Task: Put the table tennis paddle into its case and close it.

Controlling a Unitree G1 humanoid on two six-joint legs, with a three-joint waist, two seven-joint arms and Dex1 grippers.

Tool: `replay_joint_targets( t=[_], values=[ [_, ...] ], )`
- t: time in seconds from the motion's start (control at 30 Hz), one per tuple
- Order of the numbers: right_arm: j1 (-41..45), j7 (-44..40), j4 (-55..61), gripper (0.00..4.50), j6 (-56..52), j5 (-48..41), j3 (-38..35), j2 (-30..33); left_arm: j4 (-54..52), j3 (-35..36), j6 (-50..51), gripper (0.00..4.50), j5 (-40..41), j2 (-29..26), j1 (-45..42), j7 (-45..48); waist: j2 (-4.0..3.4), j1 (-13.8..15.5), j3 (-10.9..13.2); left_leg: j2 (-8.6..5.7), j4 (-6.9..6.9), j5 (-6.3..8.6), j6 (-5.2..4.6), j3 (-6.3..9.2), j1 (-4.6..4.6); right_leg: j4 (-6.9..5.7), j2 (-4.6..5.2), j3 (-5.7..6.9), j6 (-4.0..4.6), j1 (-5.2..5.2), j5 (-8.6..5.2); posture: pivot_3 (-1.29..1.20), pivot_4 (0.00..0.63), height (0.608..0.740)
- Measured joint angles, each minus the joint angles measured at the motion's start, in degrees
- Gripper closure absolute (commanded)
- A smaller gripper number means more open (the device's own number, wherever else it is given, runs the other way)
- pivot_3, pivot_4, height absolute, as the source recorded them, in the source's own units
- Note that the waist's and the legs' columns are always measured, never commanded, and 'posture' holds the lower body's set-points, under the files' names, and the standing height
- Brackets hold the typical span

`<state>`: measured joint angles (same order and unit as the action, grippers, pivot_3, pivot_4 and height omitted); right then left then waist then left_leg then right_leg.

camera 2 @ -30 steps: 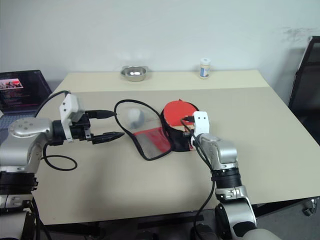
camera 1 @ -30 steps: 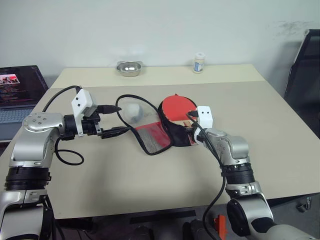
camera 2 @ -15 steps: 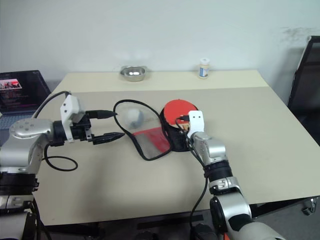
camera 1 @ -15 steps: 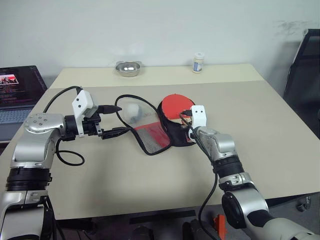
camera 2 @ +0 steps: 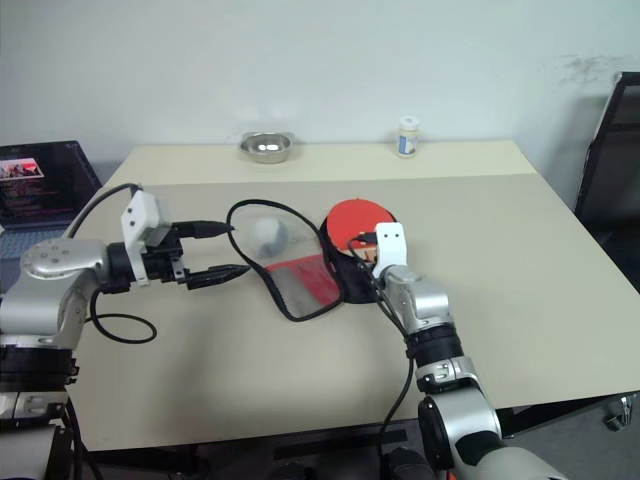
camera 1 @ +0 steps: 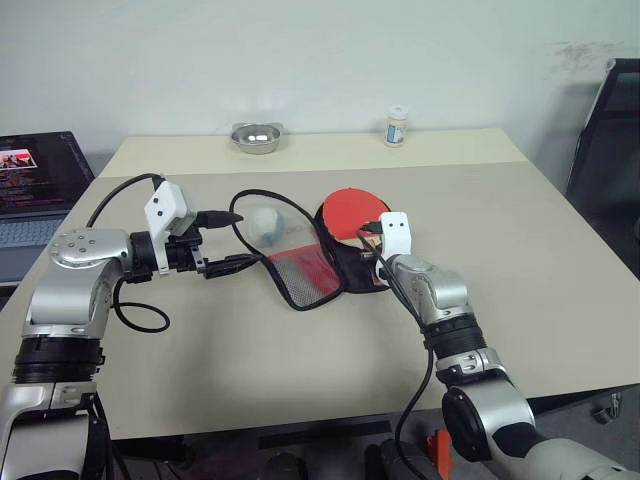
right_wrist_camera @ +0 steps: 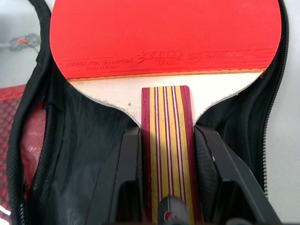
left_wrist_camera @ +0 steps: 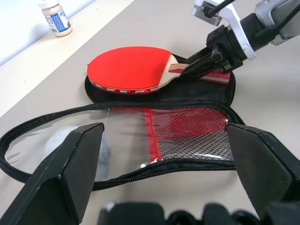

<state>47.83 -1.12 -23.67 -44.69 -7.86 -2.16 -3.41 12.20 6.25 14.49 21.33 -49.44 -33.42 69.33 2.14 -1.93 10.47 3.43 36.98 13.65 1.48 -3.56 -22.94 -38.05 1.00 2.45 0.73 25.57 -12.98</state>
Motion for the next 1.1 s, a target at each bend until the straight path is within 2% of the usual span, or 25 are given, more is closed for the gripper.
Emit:
replay_joint_targets(
  t=[0.3, 0.33, 0.37, 0.6, 0.77, 0.83, 0.97, 1.03, 1.1],
  values=[
    [0.1, -0.7, 0.1, 3.39, -0.6, -0.1, -0.1, 0.0, 0.0, 0.0, 0.0, 0.00, 0.0, 0.1, 0.0, 0.0, 0.02, 0.0, 0.0, 0.01, 0.00, 0.00, 0.00, 0.00, 0.01, 0.00, 0.00, 0.00, -0.02, 0.00, -0.01, 0.00, 0.150, 0.740],
    [0.2, -0.6, -0.1, 2.67, -0.6, -0.2, -0.4, -0.2, 0.0, 0.0, 0.0, 0.00, 0.0, 0.1, 0.0, 0.0, 0.02, 0.0, 0.0, 0.01, 0.00, 0.00, 0.00, 0.00, 0.01, 0.00, 0.00, 0.00, -0.02, 0.00, -0.01, 0.00, 0.150, 0.740],
    [0.3, -0.5, -0.2, 2.54, -0.4, -0.2, -0.6, -0.3, 0.0, 0.0, 0.0, 0.00, 0.0, 0.1, 0.0, 0.0, 0.02, 0.0, 0.0, 0.01, 0.00, 0.00, 0.00, 0.00, 0.01, 0.00, 0.00, 0.00, -0.02, 0.00, -0.01, 0.00, 0.150, 0.740],
    [0.3, -0.4, 0.0, 0.10, -0.6, -0.5, -1.2, -1.6, 0.0, 0.0, 0.0, 0.00, -0.1, 0.1, 0.0, 0.0, 0.03, 0.0, 0.0, 0.02, 0.00, 0.00, 0.00, 0.00, 0.00, 0.00, 0.00, 0.00, 0.00, 0.00, 0.00, 0.00, 0.150, 0.740],
    [-0.6, -3.3, 6.1, 0.04, -2.8, -1.9, -0.1, -0.5, -0.1, 0.0, 0.7, 0.00, -0.1, 0.1, 0.0, -0.5, 0.03, 0.0, 0.0, 0.01, 0.00, 0.00, 0.00, 0.01, -0.02, 0.02, 0.00, 0.01, -0.02, 0.00, -0.01, 0.00, 0.150, 0.740],
    [-1.7, -6.9, 12.2, 0.04, -4.2, -2.6, 1.7, 3.3, -0.2, 0.4, 1.9, 0.00, 0.0, -0.1, 0.2, -1.5, 0.03, 0.1, 0.0, -0.02, 0.00, 0.00, 0.00, 0.01, -0.04, 0.04, 0.00, 0.02, -0.07, 0.00, -0.04, 0.00, 0.150, 0.740],
    [-3.4, -15.6, 22.6, 0.04, -6.6, -4.9, 2.1, 14.8, -0.1, 2.4, 3.6, 0.00, 0.0, -1.3, 2.5, -3.4, 0.03, 0.2, 0.0, -0.06, 0.00, 0.00, 0.00, 0.02, -0.04, 0.06, 0.01, 0.03, -0.13, 0.00, -0.07, 0.00, 0.150, 0.740],
    [-3.6, -20.4, 26.6, 0.00, -8.6, -7.5, 1.4, 19.8, -0.1, 3.0, 3.9, 0.36, 0.0, -1.5, 3.4, -3.9, 0.03, 0.2, 0.0, -0.04, 0.01, 0.00, 0.00, 0.02, -0.02, 0.04, 0.00, 0.03, -0.13, 0.00, -0.07, 0.00, 0.150, 0.740],
    [-3.8, -26.5, 30.5, 0.00, -9.3, -10.1, 1.8, 25.4, 0.0, 3.0, 3.9, 0.93, -0.2, -1.6, 3.6, -3.9, 0.03, 0.2, 0.0, -0.01, 0.01, 0.00, 0.00, 0.02, 0.00, 0.03, -0.02, 0.05, -0.13, 0.00, -0.08, 0.00, 0.150, 0.740]
  ],
)
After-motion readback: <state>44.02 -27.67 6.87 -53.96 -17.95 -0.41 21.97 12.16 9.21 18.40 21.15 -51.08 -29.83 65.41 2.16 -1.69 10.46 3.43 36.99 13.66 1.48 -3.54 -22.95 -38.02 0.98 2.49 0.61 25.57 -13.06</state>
